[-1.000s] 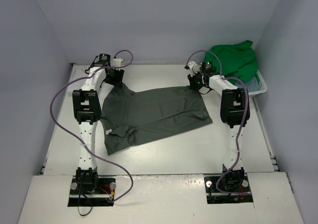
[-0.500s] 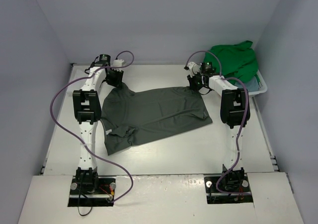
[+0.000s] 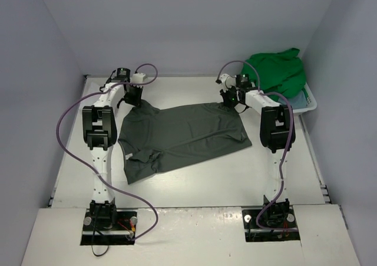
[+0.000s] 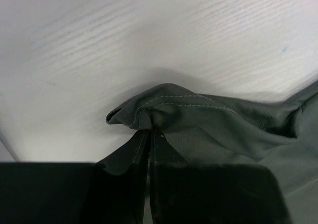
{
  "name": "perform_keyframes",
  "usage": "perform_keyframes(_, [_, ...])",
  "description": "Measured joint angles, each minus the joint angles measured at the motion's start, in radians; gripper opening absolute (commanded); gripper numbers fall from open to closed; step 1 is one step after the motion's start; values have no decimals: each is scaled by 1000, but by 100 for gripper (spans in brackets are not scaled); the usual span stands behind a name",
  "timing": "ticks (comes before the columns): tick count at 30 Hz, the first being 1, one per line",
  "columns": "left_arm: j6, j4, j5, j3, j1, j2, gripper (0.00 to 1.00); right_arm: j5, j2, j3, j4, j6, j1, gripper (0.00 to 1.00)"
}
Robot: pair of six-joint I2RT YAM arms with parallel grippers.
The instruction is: Fold and stack the t-shirts
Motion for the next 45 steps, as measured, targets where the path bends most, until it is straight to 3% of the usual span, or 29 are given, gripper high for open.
perform_keyframes(20, [-26,6,24,-214,0,-283,0,185,8,54,19,-212,61,0])
perform_keyframes(30, [-26,-22,73,-336,0,-400,0,204,-23,-63,87,-328,81,0])
perform_keyframes(45, [-26,-38,140,-506,0,-600,0,209,-135,-235,119,-352,77,0])
